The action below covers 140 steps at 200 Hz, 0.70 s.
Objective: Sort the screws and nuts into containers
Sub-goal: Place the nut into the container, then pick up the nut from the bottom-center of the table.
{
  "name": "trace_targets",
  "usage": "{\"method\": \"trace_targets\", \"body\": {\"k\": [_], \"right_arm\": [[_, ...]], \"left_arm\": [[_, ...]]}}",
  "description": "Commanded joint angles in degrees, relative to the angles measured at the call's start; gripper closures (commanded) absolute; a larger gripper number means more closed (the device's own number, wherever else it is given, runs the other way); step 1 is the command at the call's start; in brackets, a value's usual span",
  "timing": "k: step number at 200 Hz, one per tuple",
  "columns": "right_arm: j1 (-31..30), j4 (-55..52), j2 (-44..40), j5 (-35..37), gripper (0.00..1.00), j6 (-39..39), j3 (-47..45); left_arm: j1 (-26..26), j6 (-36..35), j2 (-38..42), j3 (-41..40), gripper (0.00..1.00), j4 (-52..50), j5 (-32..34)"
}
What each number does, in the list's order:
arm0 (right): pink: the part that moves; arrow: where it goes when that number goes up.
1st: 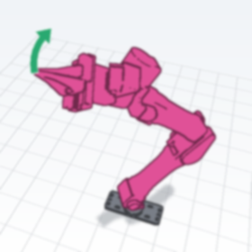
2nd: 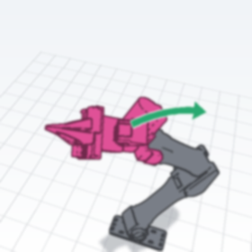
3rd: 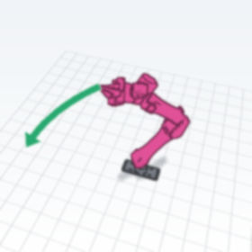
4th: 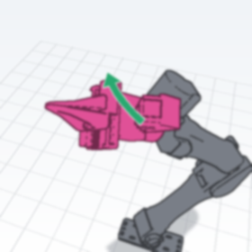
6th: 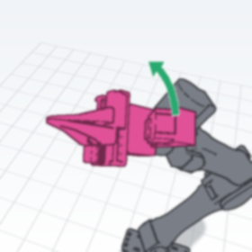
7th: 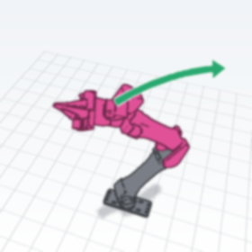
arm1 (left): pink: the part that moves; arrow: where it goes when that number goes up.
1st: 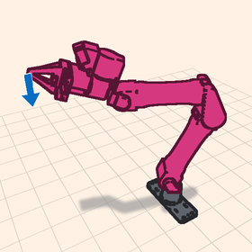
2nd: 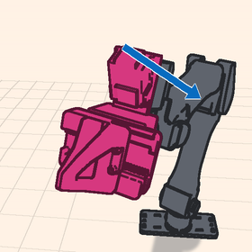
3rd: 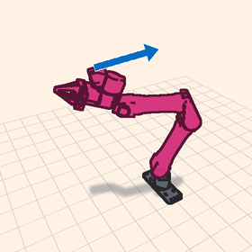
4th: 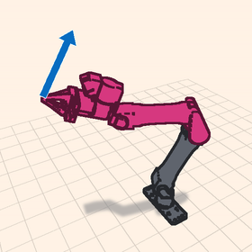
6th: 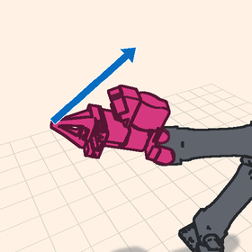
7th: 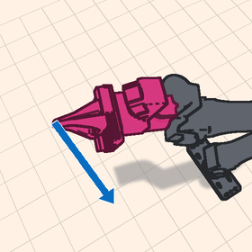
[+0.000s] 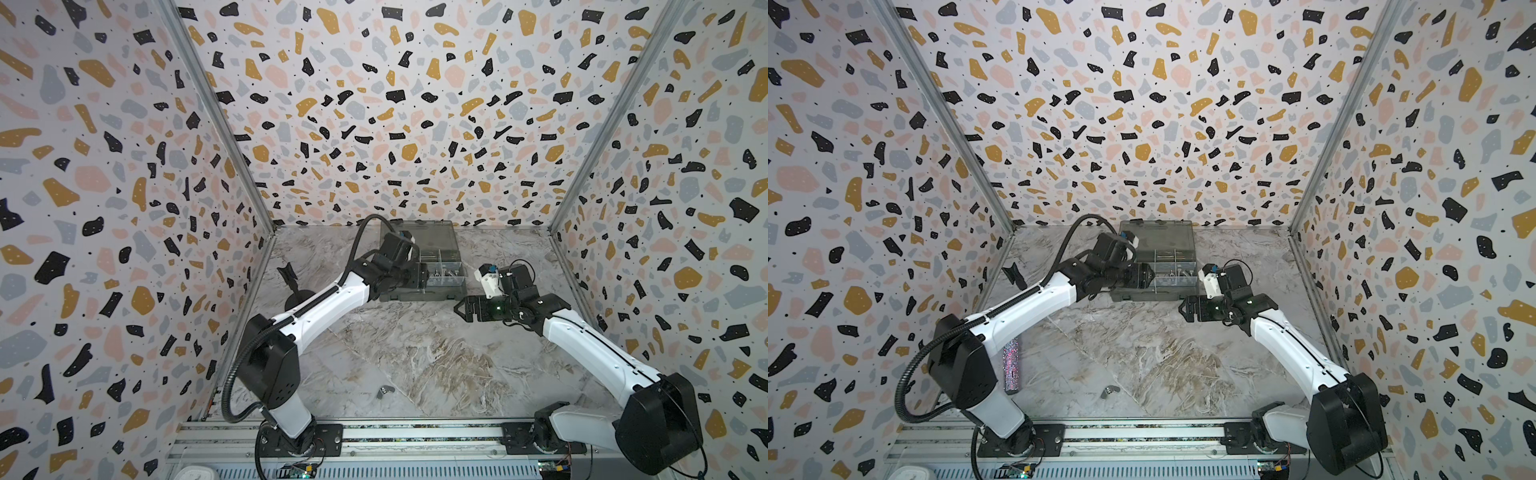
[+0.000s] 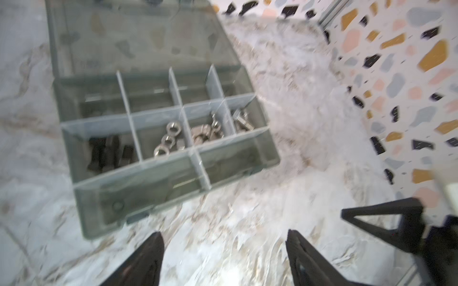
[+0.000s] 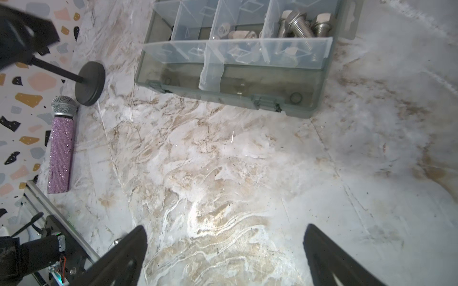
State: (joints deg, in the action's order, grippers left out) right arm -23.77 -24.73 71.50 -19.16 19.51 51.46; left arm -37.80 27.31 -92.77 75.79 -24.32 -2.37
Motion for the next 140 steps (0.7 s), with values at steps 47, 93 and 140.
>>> {"method": "trace_targets", "body": {"k": [47,93,140], "right_arm": [[-6.39,0.21,-3.25,5.0,0.01,2.79,-4.26],[-8.19,2.52,-1.16,4.9,0.01,2.67,-6.59],[-9.36,4.43,-0.23,3.29,0.01,2.28,-7.51]], "left_arm": [[-3.53,7.72,18.36,-27.27,0.23,3.85,10.75],[-8.8,15.95,29.75,-37.82,0.27,2.05,14.23],[-19.77,21.18,31.96,-43.58,0.37,0.26,15.42]]}}
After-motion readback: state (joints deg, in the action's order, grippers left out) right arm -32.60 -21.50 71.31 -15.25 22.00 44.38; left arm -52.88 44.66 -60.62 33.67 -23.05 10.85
